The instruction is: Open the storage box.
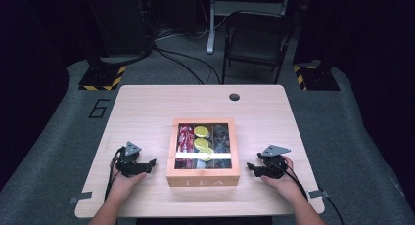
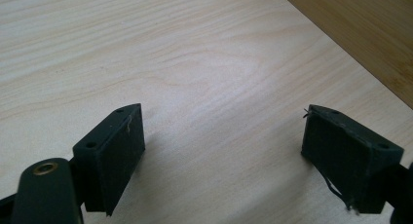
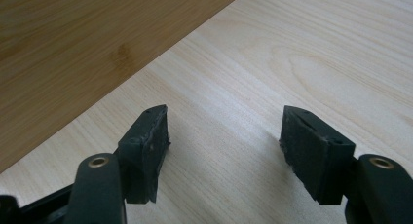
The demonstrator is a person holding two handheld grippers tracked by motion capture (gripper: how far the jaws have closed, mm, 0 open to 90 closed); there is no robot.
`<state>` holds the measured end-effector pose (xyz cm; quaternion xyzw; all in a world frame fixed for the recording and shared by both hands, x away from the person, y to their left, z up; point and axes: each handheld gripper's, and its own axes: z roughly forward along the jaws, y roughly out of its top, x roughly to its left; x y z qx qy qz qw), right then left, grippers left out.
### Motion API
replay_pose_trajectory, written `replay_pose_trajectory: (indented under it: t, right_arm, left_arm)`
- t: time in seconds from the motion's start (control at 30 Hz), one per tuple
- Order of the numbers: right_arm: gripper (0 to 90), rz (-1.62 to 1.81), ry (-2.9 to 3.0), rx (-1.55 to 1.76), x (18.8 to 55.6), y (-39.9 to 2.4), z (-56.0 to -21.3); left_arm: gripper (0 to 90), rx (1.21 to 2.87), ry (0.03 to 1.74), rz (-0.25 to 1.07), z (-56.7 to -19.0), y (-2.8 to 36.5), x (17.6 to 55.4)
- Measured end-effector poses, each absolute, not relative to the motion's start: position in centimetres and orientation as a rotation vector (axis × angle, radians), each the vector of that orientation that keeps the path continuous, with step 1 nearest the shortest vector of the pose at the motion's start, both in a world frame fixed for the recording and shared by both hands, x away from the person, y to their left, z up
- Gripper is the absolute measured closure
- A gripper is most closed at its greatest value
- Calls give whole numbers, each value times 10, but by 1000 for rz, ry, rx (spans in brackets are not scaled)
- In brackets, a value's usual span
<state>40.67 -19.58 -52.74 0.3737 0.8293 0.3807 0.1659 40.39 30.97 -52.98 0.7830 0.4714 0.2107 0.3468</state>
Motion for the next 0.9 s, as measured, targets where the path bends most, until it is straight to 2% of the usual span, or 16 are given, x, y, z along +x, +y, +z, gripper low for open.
replay_pose_trajectory:
  t: [0.17, 0.2, 0.27, 0.43, 0.6, 0.83, 0.9]
  right_arm:
    - [345, 1080, 2361, 1070, 406, -196, -527]
    - [352, 1073, 2370, 1057, 407, -196, -527]
    - [428, 1040, 2395, 1092, 406, -196, -522]
    - [509, 1027, 2369, 1178, 404, -200, -512]
    - [547, 1074, 2329, 1193, 401, -205, -494]
    - [572, 1070, 2370, 1174, 392, -193, -471]
    - [584, 1077, 2377, 1160, 391, -190, -463]
  left_arm:
    - [161, 2022, 1227, 555, -530, 310, 404]
    - [186, 2025, 1235, 543, -527, 310, 404]
    - [333, 2024, 1244, 514, -524, 311, 403]
    - [390, 2022, 1209, 471, -509, 309, 398]
    - [392, 1942, 1201, 382, -489, 307, 386]
    - [393, 1919, 1176, 351, -468, 303, 381]
    - [423, 1930, 1158, 356, -461, 298, 378]
